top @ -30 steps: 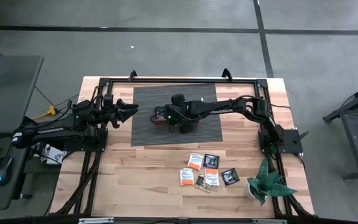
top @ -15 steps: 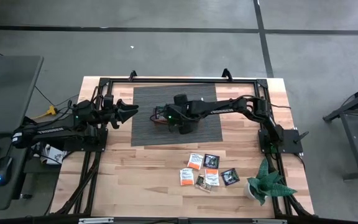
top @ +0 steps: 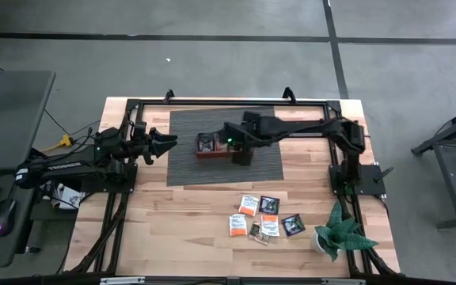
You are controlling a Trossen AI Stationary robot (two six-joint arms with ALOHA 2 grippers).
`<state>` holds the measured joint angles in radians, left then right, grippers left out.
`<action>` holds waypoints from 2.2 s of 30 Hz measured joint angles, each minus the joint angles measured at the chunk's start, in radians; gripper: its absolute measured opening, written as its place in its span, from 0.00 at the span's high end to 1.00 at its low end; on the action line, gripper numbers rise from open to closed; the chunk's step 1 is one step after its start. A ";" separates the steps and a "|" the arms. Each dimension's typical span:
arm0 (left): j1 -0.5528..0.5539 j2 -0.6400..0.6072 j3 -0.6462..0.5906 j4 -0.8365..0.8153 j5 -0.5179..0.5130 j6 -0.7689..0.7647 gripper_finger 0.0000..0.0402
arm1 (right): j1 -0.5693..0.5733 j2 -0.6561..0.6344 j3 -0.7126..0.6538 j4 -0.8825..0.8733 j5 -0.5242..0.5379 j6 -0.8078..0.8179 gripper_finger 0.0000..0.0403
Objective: Pick & Place Tea
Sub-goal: Put the violet tea bag into the left section of the wooden organizer
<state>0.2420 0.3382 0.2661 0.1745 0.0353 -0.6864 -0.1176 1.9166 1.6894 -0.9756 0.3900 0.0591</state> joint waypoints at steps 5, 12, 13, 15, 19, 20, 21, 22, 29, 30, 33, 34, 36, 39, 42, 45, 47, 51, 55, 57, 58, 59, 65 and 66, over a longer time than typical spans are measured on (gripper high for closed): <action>0.000 0.000 0.000 -0.002 0.000 0.000 0.51 | 0.001 -0.090 0.000 -0.134 -0.179 0.161 0.60; 0.000 0.062 0.001 0.003 0.016 0.000 0.51 | 0.024 -0.149 0.000 -0.270 -0.325 0.146 0.66; 0.000 0.077 0.001 0.007 0.029 0.000 0.51 | 0.028 -0.149 0.000 -0.301 -0.341 0.154 0.67; 0.000 0.110 0.001 0.017 0.058 0.000 0.51 | 0.033 -0.147 -0.004 -0.365 -0.373 0.183 0.72; 0.000 0.178 0.001 0.082 0.099 -0.001 0.51 | 0.049 -0.148 -0.024 -0.411 -0.413 0.254 0.86; 0.000 0.195 0.001 0.112 0.111 -0.001 0.51 | 0.053 -0.148 -0.031 -0.413 -0.426 0.263 0.91; 0.000 0.214 0.001 0.136 0.118 -0.001 0.51 | 0.059 -0.150 -0.041 -0.415 -0.441 0.271 0.95; 0.000 0.232 0.001 0.155 0.129 -0.001 0.51 | 0.067 -0.152 -0.050 -0.421 -0.460 0.278 0.97; 0.000 0.408 0.001 0.247 0.207 -0.009 0.51 | 0.120 -0.194 -0.217 -0.426 -0.517 0.372 0.99; 0.000 0.435 0.001 0.267 0.220 -0.015 0.51 | 0.125 -0.207 -0.248 -0.424 -0.529 0.390 0.99; -0.001 0.518 0.023 0.321 0.270 -0.018 0.51 | 0.134 -0.258 -0.340 -0.397 -0.553 0.449 0.99; -0.001 0.548 0.035 0.341 0.286 -0.017 0.51 | 0.134 -0.277 -0.365 -0.384 -0.561 0.466 0.99; -0.010 0.614 0.069 0.362 0.314 0.003 0.51 | 0.131 -0.319 -0.406 -0.357 -0.569 0.500 0.99; -0.046 0.718 0.146 0.355 0.324 0.066 0.51 | 0.103 -0.383 -0.463 -0.351 -0.572 0.534 1.00; -0.093 0.836 0.243 0.355 0.349 0.129 0.51 | 0.059 -0.449 -0.516 -0.354 -0.555 0.560 1.00; -0.143 0.970 0.344 0.347 0.390 0.178 0.51 | -0.002 -0.518 -0.562 -0.359 -0.511 0.595 1.00; -0.171 1.050 0.403 0.344 0.406 0.191 0.51 | -0.049 -0.561 -0.583 -0.362 -0.468 0.614 1.00; -0.223 1.195 0.514 0.346 0.407 0.193 0.51 | -0.147 -0.651 -0.619 -0.352 -0.384 0.613 1.00; -0.291 1.345 0.657 0.320 0.349 0.161 0.51 | -0.260 -0.723 -0.669 -0.334 -0.363 0.509 1.00; -0.332 1.419 0.750 0.266 0.299 0.162 0.51 | -0.318 -0.749 -0.693 -0.326 -0.362 0.438 1.00; -0.353 1.456 0.801 0.232 0.269 0.168 0.51 | -0.344 -0.762 -0.706 -0.319 -0.361 0.406 1.00; -0.374 1.493 0.852 0.191 0.237 0.180 0.51 | -0.369 -0.772 -0.718 -0.311 -0.361 0.372 1.00; -0.466 1.707 1.177 0.005 0.105 0.211 0.51 | -0.475 -0.807 -0.739 -0.286 -0.358 0.189 1.00; -0.476 1.737 1.224 -0.015 0.095 0.211 0.51 | -0.487 -0.812 -0.739 -0.282 -0.353 0.160 1.00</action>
<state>-0.2335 2.0753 1.4904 0.1592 0.1307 -0.4756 -0.6051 1.1048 0.9504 -1.2574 0.0374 0.2192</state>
